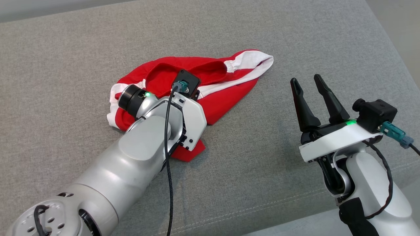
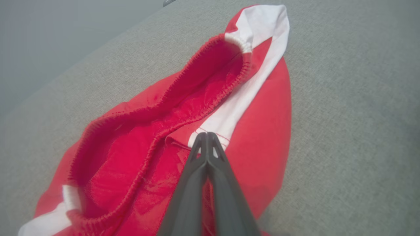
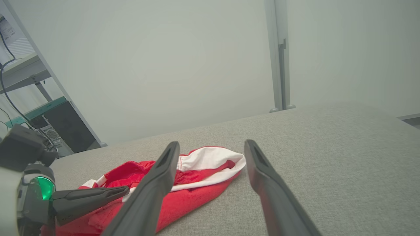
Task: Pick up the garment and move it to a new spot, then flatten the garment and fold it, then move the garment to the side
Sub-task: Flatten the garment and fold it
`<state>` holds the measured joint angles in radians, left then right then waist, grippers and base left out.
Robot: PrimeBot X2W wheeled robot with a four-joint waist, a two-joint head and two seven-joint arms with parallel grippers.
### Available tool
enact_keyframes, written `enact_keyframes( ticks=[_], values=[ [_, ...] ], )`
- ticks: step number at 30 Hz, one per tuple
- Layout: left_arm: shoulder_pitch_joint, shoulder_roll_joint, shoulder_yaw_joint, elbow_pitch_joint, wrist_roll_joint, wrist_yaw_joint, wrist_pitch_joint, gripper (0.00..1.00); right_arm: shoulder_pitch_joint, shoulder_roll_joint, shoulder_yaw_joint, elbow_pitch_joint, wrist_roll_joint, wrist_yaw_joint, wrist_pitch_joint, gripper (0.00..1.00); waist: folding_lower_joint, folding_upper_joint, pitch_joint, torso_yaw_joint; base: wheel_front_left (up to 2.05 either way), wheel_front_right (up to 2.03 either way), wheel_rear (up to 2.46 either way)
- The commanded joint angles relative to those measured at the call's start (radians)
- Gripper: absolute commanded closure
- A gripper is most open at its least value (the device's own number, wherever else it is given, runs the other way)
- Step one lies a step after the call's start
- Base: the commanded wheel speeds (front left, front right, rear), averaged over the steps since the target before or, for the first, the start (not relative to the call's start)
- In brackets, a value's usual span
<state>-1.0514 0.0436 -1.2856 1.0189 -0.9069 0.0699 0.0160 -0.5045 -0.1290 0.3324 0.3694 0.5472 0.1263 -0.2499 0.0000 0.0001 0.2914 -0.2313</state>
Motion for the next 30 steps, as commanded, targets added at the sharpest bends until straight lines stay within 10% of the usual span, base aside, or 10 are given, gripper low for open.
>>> enact_keyframes(
  ticks=[1, 4, 5, 7, 17, 25, 30],
  values=[
    [-0.048, 0.007, 0.013, -0.018, -0.006, -0.001, -0.018, 1.00, -0.015, -0.001, 0.010, -0.027, 0.003, 0.004, -0.012, 0.00, 0.0000, -0.0001, -0.001, 0.002, 0.00, 0.00, 0.00],
    [-0.051, 0.007, 0.013, -0.032, -0.017, -0.003, -0.030, 0.93, -0.013, 0.001, 0.011, -0.026, 0.003, 0.004, -0.012, 0.00, 0.0000, -0.0001, -0.003, 0.004, 0.00, 0.00, 0.00],
    [-0.050, 0.007, 0.012, -0.035, -0.018, -0.004, -0.027, 0.51, -0.013, 0.001, 0.012, -0.025, 0.003, 0.004, -0.012, 0.00, 0.0000, -0.0001, -0.004, 0.005, 0.00, 0.00, 0.00],
    [-0.049, 0.007, 0.011, -0.036, -0.014, -0.003, -0.021, 0.00, -0.014, 0.002, 0.015, -0.024, 0.002, 0.004, -0.012, 0.00, 0.0000, -0.0001, -0.004, 0.004, 0.00, 0.00, 0.00],
    [-0.040, 0.007, 0.008, -0.013, -0.008, -0.003, -0.011, 0.02, -0.014, 0.001, 0.020, -0.023, 0.005, 0.004, -0.012, 0.00, 0.0000, -0.0001, 0.003, -0.016, 0.00, 0.00, 0.00],
    [-0.035, 0.007, 0.007, -0.016, -0.029, -0.006, -0.010, 0.51, -0.012, 0.005, 0.020, -0.021, 0.007, 0.004, -0.012, 0.00, 0.0000, -0.0001, 0.000, -0.015, 0.00, 0.00, 0.00],
    [-0.035, 0.007, 0.006, -0.005, -0.019, -0.006, 0.018, 0.56, -0.014, 0.002, 0.029, -0.020, 0.011, 0.004, -0.012, 0.00, 0.0000, -0.0001, 0.002, -0.015, 0.00, 0.00, 0.00]
  ],
)
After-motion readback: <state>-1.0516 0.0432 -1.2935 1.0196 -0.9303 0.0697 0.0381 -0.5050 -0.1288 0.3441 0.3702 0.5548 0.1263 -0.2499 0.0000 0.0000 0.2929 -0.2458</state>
